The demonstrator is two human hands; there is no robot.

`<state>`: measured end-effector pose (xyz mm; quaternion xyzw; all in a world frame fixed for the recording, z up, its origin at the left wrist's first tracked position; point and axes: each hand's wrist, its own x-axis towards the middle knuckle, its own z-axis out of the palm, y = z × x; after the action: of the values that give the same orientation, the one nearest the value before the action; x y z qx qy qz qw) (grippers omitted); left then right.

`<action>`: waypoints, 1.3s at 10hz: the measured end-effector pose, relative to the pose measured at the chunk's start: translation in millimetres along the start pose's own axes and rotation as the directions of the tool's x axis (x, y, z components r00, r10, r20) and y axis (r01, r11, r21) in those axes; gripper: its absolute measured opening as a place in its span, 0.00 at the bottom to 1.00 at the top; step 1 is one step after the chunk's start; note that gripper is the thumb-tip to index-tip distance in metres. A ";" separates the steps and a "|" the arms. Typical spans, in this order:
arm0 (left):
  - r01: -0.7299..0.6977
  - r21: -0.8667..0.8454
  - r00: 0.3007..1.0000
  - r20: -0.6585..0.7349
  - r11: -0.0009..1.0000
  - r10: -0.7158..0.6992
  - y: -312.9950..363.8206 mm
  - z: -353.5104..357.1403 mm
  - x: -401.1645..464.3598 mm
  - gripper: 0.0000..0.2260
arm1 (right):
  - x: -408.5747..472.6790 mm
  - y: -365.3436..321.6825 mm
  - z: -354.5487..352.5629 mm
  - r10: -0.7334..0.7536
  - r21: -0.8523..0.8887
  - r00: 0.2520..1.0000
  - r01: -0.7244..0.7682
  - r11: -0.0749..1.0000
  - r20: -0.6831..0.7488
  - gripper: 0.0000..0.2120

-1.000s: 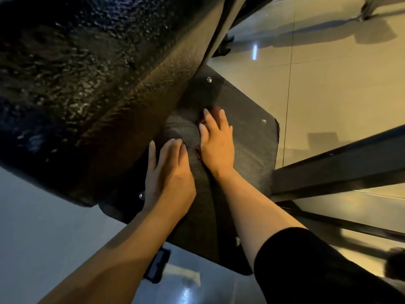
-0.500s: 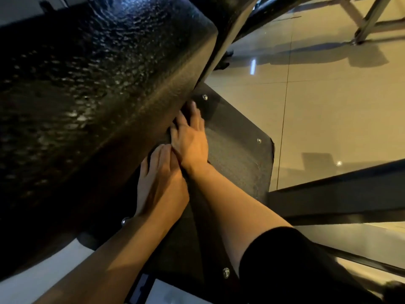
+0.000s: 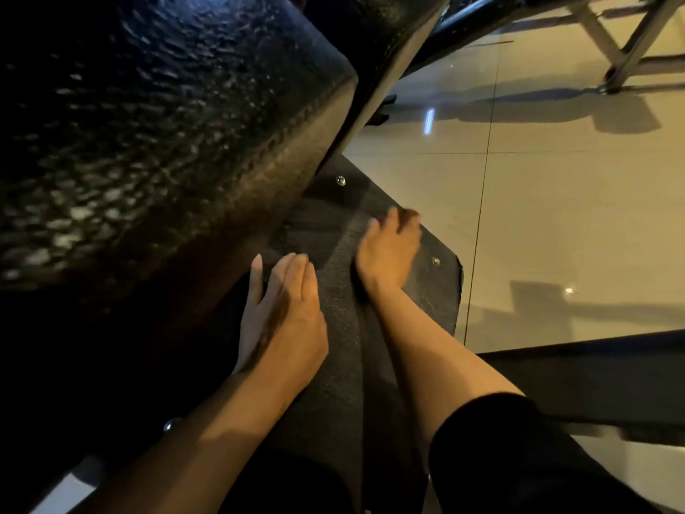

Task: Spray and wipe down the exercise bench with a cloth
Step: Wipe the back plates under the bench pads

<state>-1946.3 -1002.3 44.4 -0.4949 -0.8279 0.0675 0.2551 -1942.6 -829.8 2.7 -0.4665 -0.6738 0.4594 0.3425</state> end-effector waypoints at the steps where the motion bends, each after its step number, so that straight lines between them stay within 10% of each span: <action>1: -0.032 0.031 0.999 0.001 0.999 0.032 9.6 5.2 6.8 0.26 | 14.7 -30.0 15.7 -0.371 -0.008 0.916 0.377 0.926 0.154 0.25; 5: -0.037 0.008 0.994 0.100 0.999 0.036 21.4 -0.6 3.8 0.31 | 28.7 87.0 -33.1 0.012 -0.134 1.000 -0.016 0.991 -0.025 0.19; 8: -0.020 0.098 0.963 0.270 0.995 -0.007 -3.6 -12.8 -13.7 0.26 | -43.8 -53.4 24.9 -0.491 0.108 0.843 0.479 0.871 0.220 0.22; 11: -0.054 0.208 0.948 0.319 0.977 -0.015 12.4 -42.1 -36.7 0.32 | -65.2 121.5 -57.7 -0.002 -0.152 1.000 0.004 0.988 0.014 0.18; 13: 0.030 0.172 0.955 0.285 0.985 -0.079 -19.3 -64.2 -69.1 0.36 | -108.9 -11.7 -7.1 -0.119 -0.071 0.991 0.123 0.990 0.059 0.24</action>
<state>-1903.8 -1080.1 82.1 -0.4334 -0.8613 0.2012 0.1727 -1904.1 -932.0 12.5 -0.4245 -0.7267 0.4251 0.3332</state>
